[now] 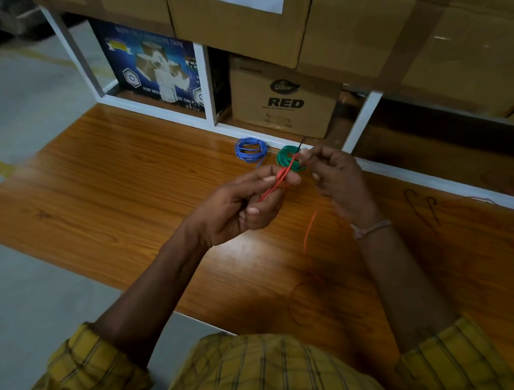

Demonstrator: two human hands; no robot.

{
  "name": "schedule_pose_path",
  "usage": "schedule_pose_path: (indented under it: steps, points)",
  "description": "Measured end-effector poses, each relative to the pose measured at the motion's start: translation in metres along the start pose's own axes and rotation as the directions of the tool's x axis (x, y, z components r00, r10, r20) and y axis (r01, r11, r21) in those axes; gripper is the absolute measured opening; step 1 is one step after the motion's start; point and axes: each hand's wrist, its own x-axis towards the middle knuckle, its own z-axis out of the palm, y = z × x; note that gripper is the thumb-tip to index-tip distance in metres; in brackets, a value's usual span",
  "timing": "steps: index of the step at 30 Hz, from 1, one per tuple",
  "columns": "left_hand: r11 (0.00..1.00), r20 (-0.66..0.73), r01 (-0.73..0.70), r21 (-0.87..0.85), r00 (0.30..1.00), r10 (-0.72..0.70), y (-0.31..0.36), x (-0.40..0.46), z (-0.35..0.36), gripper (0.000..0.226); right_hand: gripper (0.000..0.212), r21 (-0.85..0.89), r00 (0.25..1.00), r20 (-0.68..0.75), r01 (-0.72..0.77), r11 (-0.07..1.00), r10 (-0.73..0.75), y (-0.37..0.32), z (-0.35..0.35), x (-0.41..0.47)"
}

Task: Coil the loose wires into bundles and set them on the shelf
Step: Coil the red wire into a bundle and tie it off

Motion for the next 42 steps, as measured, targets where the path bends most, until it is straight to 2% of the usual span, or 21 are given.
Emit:
schedule_pose_path:
  steps: [2,4,7,9,11,14,17,19,22,25,30,33,35,38,40,42]
  points:
    - [0.995,0.014,-0.039,-0.096,0.999,0.041,0.0,0.001,0.002,0.035,0.022,0.023,0.992,0.033,-0.119,0.993,0.119,0.013,0.011,-0.009]
    - [0.984,-0.037,-0.1,-0.148,0.995,0.096,-0.002,0.005,0.002,0.037,0.028,-0.009,0.974,0.107,-0.2,0.98,0.2,0.025,0.023,-0.021]
    - [0.968,-0.196,-0.211,-0.138,0.964,0.182,-0.004,0.012,0.0,0.038,0.037,-0.153,0.936,0.183,-0.276,0.949,0.301,0.038,0.042,-0.041]
    - [0.955,-0.283,-0.276,-0.107,0.929,0.237,0.0,0.017,-0.004,0.035,0.035,-0.283,0.9,0.27,-0.267,0.921,0.343,0.043,0.049,-0.055]
    - [0.957,-0.333,-0.291,-0.014,0.904,0.27,0.006,0.021,-0.01,0.032,0.027,-0.396,0.872,0.348,-0.196,0.897,0.344,0.042,0.05,-0.066]
    - [0.947,-0.36,-0.216,0.236,0.886,0.292,0.007,0.024,-0.019,0.028,0.018,-0.461,0.855,0.419,-0.089,0.883,0.305,0.023,0.043,-0.076]
    - [0.845,-0.349,-0.109,0.524,0.877,0.33,-0.001,0.024,-0.029,0.026,0.011,-0.481,0.815,0.499,-0.024,0.877,0.296,0.002,0.032,-0.079]
    - [0.734,-0.319,-0.031,0.679,0.887,0.333,-0.006,0.024,-0.037,0.025,0.014,-0.393,0.773,0.573,-0.031,0.919,0.271,-0.013,0.024,-0.079]
    - [0.653,-0.308,0.058,0.755,0.911,0.276,-0.014,0.021,-0.044,0.025,0.022,-0.172,0.772,0.624,-0.016,0.985,0.121,-0.036,0.008,-0.076]
    - [0.653,-0.3,0.104,0.75,0.934,0.196,-0.018,0.012,-0.039,0.024,0.028,-0.03,0.814,0.581,0.042,0.999,-0.017,-0.049,-0.009,-0.065]
    - [0.796,-0.308,0.126,0.591,0.948,0.079,-0.017,-0.002,-0.024,0.029,0.026,0.135,0.893,0.441,0.038,0.99,-0.094,-0.054,-0.03,-0.038]
    - [0.868,-0.231,0.096,0.487,0.973,0.022,-0.019,-0.007,-0.023,0.031,0.022,0.161,0.937,0.328,0.067,0.985,-0.117,-0.047,-0.037,-0.016]
    - [0.914,-0.153,0.069,0.399,0.988,-0.008,-0.022,-0.01,-0.023,0.033,0.021,0.12,0.969,0.23,0.067,0.99,-0.093,-0.034,-0.036,0.0]
    - [0.977,-0.082,0.028,0.21,0.997,-0.011,-0.022,-0.011,-0.017,0.034,0.021,-0.031,0.997,0.069,0.04,0.999,-0.038,-0.007,-0.023,0.018]
    - [0.994,-0.082,-0.009,0.111,0.996,0.018,-0.021,-0.011,-0.017,0.034,0.023,-0.119,1.0,-0.03,-0.011,0.993,0.008,0.015,-0.013,0.022]
    - [0.997,-0.104,-0.042,0.062,0.993,0.048,-0.018,-0.011,-0.019,0.035,0.023,-0.175,0.997,-0.041,-0.068,0.982,0.062,0.037,-0.005,0.017]
